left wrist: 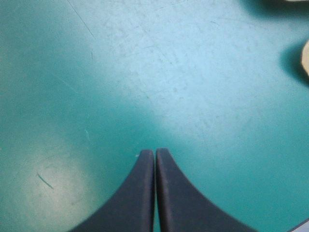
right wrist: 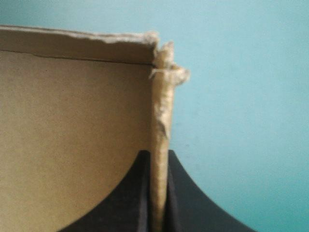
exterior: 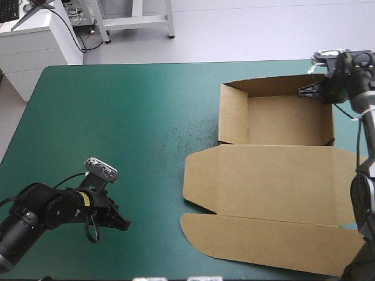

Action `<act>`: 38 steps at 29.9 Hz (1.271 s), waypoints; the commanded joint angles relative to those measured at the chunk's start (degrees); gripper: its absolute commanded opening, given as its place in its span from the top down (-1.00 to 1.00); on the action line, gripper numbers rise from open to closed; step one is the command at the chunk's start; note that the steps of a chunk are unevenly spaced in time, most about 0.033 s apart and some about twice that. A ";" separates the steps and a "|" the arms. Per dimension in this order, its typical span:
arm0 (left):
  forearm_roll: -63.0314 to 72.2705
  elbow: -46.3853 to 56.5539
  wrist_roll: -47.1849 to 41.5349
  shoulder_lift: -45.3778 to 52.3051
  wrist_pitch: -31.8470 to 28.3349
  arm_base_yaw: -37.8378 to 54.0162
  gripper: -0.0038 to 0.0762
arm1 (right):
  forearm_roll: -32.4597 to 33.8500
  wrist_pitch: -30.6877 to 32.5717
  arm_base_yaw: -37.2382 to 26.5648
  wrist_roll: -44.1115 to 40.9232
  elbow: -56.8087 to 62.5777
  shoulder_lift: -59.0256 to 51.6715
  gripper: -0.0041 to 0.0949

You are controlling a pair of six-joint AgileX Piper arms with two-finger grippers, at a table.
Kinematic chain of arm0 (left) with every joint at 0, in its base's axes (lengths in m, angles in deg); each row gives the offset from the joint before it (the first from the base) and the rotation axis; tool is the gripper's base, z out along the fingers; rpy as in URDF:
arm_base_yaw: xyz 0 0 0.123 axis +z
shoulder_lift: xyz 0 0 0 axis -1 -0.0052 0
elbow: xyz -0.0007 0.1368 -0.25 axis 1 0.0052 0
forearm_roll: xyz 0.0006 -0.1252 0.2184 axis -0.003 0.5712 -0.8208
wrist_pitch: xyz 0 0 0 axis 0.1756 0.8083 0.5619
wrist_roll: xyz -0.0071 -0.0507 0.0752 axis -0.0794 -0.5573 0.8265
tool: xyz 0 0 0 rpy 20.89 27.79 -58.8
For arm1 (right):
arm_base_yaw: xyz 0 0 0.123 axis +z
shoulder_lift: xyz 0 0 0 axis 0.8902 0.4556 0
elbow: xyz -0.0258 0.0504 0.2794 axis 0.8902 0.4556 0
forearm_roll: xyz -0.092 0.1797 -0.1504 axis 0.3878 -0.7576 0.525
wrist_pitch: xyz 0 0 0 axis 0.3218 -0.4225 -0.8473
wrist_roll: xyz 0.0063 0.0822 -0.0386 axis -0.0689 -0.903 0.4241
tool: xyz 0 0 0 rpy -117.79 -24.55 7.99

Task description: Fold the box

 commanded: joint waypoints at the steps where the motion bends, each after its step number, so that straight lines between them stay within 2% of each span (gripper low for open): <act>1: 0.20 -1.35 0.02 2.67 -1.61 0.07 0.92 | 0.47 -2.10 -7.13 1.25 -1.90 -2.57 0.96; 8: -1.83 -1.35 0.02 5.01 -1.74 0.07 0.92 | -3.88 -2.21 -17.68 3.52 -1.90 -0.53 0.96; 13: -2.19 -1.35 0.02 4.88 -1.74 0.07 0.92 | -5.33 -1.31 -21.00 4.48 -1.90 1.85 0.96; 16: -1.97 -1.35 0.02 4.88 -1.52 0.07 0.92 | -4.91 -1.41 -21.83 5.07 -1.90 2.93 0.88; 19: -1.97 -1.35 0.02 4.88 -1.40 0.07 0.92 | -4.91 -2.05 -21.93 5.32 -1.90 3.32 0.61; 24: -1.97 -1.35 0.02 4.88 -1.40 0.07 0.92 | -4.91 -2.41 -21.93 6.41 -1.90 3.21 -0.21; 27: -1.97 -1.35 0.02 4.88 -1.40 0.07 0.92 | -5.31 -1.63 -21.93 6.95 -2.00 2.22 -0.43; 29: -1.97 -1.35 0.02 4.88 -1.40 0.07 0.92 | -5.31 -1.08 -21.93 7.24 -2.00 0.96 -0.41; 31: -1.97 -1.35 0.02 4.88 -1.40 0.07 0.92 | -6.62 -0.23 -21.93 8.09 -2.00 -0.63 -0.28; 34: -1.97 -1.35 0.02 4.88 -1.40 0.07 0.92 | -9.46 0.66 -21.93 9.40 -2.00 -3.49 0.19; 37: -1.97 -1.35 0.02 4.88 -1.40 0.07 0.92 | -12.83 1.39 -21.93 9.90 -2.00 -6.70 0.91; 38: -1.97 -1.35 0.02 4.88 -1.40 0.07 0.92 | -13.39 1.70 -21.93 10.15 -2.00 -7.65 0.93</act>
